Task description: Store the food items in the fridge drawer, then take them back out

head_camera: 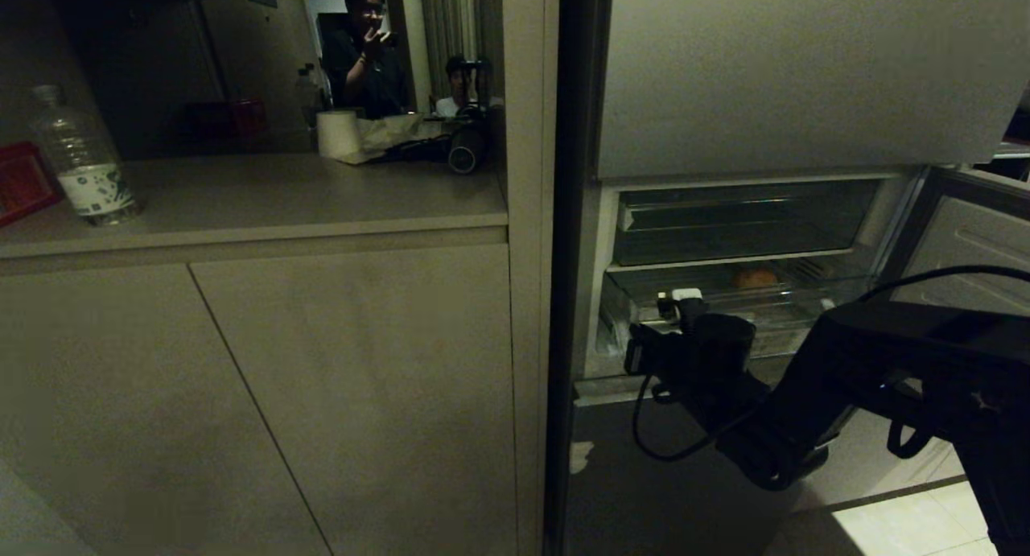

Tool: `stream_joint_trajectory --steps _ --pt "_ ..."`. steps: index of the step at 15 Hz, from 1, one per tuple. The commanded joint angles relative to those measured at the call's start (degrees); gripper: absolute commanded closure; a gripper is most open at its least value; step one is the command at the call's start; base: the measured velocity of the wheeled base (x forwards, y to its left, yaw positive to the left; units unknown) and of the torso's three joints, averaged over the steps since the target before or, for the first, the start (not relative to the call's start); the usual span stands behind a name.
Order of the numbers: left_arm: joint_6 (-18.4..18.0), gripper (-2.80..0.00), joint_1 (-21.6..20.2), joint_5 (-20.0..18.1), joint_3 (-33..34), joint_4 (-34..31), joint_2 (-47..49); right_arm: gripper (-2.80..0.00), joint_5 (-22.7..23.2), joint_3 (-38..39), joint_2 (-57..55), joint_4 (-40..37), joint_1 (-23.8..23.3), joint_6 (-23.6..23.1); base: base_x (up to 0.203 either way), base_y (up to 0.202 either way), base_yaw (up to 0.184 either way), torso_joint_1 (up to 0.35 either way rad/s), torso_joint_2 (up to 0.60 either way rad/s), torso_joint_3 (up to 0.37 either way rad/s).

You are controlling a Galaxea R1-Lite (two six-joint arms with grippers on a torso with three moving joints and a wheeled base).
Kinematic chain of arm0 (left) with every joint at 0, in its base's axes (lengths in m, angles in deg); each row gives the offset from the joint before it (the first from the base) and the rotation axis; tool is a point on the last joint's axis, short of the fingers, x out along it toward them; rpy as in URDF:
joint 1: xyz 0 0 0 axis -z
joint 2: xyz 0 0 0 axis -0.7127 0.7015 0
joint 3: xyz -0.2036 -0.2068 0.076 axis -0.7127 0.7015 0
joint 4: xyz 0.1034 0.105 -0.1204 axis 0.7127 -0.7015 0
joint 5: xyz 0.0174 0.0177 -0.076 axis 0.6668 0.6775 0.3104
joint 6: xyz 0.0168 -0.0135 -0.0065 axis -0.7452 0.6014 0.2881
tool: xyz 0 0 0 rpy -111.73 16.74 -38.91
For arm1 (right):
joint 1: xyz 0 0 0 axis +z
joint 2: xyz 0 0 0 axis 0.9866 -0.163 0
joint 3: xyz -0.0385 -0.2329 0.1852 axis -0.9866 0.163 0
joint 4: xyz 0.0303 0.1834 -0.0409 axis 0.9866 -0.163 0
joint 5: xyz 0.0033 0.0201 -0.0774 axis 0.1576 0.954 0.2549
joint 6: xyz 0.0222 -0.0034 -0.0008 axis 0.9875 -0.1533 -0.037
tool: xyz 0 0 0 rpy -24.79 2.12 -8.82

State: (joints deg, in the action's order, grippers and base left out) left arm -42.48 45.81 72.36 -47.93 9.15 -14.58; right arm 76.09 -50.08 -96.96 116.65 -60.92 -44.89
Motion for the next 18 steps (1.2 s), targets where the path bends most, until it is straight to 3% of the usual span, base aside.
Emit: stream_joint_trajectory --steps 1,8,18 --pt "0.0 0.0 0.0 0.0 0.0 0.0 0.1 -2.8 -0.5 2.4 1.7 0.7 0.0 0.1 0.0 0.0 0.0 0.0 0.0 0.0" --pt "0.0 0.0 0.0 0.0 0.0 0.1 0.1 -2.8 -0.5 9.7 7.0 0.8 0.0 1.7 0.0 0.0 0.0 0.0 0.0 0.0" --pt "0.0 0.0 0.0 0.0 0.0 0.0 0.1 -2.8 -0.6 31.2 27.7 0.5 0.1 3.5 0.0 0.0 0.0 0.0 0.0 0.0"
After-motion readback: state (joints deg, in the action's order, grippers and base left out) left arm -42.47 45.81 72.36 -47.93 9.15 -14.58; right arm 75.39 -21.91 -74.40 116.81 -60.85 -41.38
